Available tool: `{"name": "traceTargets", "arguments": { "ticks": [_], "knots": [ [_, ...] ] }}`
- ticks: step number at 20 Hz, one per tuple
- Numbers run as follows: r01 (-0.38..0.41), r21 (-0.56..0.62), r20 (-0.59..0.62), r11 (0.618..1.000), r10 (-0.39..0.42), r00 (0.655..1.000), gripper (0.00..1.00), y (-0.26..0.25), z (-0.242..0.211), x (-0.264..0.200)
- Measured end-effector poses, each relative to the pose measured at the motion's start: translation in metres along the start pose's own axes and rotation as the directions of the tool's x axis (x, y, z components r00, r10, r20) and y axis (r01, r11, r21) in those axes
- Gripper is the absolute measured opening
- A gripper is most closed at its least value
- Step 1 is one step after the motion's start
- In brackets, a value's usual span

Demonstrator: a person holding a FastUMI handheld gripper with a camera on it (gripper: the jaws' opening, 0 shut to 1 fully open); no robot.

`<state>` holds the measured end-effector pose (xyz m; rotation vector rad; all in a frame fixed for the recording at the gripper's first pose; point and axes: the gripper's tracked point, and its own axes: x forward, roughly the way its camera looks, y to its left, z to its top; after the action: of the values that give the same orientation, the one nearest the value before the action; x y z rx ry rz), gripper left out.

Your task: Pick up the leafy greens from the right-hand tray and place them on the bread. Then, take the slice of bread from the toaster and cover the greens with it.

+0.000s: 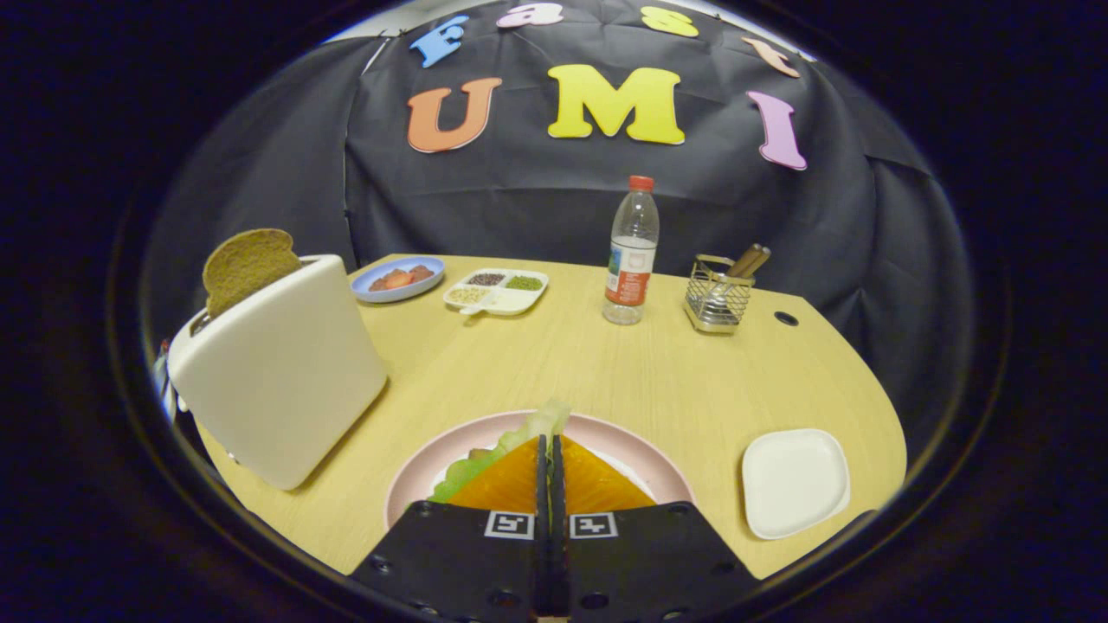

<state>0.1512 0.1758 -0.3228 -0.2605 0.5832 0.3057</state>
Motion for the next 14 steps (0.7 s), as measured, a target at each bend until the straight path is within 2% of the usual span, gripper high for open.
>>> {"name": "traceTargets", "arguments": {
  "ticks": [3,4,7,11,14],
  "knots": [
    [0.025,0.023,-0.012,0.999,-0.025,1.0,0.05,-0.006,-0.003,0.003],
    [0.014,0.026,-0.016,1.0,-0.014,1.0,0.16,-0.004,-0.002,0.001],
    [0.057,-0.01,0.015,0.998,-0.057,0.998,0.49,-0.009,0.008,-0.01],
    [0.08,0.044,0.055,0.996,-0.083,0.995,0.92,-0.008,0.025,-0.041],
    [0.075,0.095,0.107,0.993,-0.086,0.991,0.96,0.002,0.047,-0.071]
  ]
}}
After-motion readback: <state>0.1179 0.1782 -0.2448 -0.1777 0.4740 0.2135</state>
